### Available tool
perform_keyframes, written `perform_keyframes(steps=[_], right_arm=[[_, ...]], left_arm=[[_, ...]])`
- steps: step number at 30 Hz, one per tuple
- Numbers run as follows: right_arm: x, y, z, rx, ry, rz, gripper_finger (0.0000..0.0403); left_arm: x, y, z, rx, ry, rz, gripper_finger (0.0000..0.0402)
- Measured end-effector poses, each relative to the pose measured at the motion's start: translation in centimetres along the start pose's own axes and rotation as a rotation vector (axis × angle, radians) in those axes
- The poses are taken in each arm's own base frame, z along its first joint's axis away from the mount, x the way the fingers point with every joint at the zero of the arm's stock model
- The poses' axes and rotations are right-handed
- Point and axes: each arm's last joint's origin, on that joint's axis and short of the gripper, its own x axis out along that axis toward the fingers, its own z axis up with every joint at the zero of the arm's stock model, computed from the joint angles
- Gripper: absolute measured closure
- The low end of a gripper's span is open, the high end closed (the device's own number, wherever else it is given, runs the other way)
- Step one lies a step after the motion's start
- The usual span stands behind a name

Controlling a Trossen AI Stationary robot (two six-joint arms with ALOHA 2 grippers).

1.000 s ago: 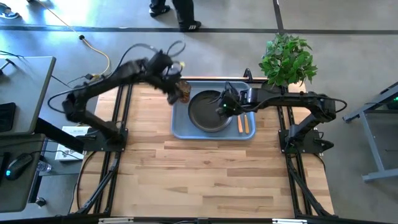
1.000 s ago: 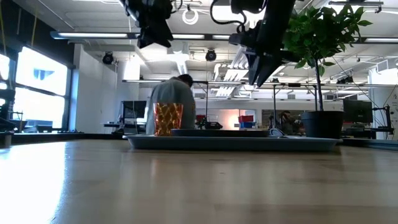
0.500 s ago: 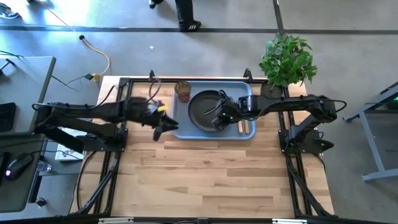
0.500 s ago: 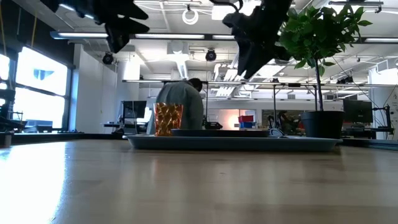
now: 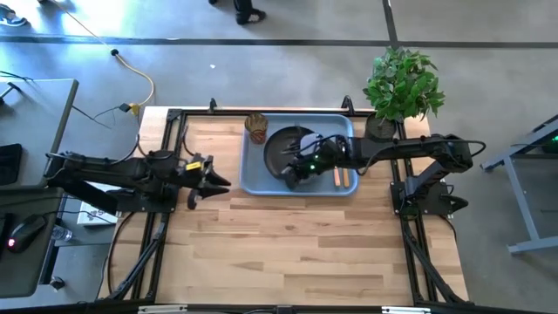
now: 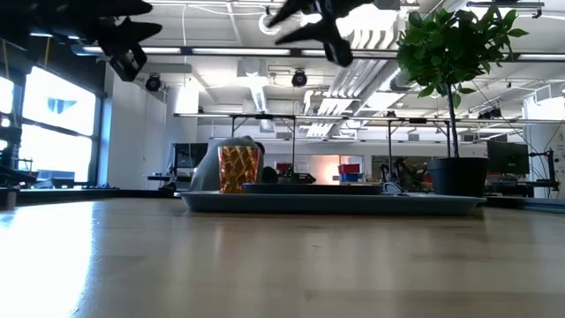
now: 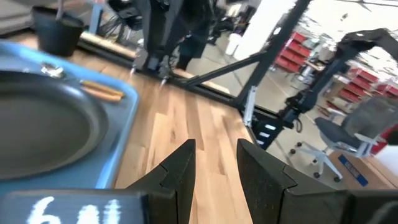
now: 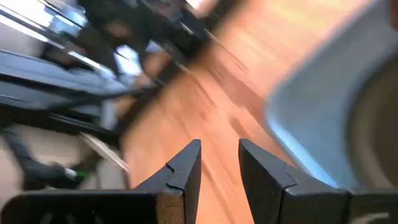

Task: Pick and place plate/cup/fork/spoon on tray
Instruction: Return to Home Position

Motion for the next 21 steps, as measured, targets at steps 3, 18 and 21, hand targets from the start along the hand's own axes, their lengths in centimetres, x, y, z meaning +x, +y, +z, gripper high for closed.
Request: perform_keyframes(steps=[3,18,21], right_arm=[[-0.1,1.0,0.9,-0.028,-0.092,0.112,0.0304],[-0.9,2.4,3.1,-0.033,-0.301,0.289,0.0304],[-1.0,2.8,3.3,-0.04,-0.348,0.305,0.0304]], left_arm=[[-0.9,0.2,-0.8,0.031,-0.027,-0.018,0.0296],[-2.8,2.0,-5.6,0.067,-0.088,-0.042,0.0296],[-2.9,2.2,-6.2,0.098,-0.099,-0.045,0.0296]])
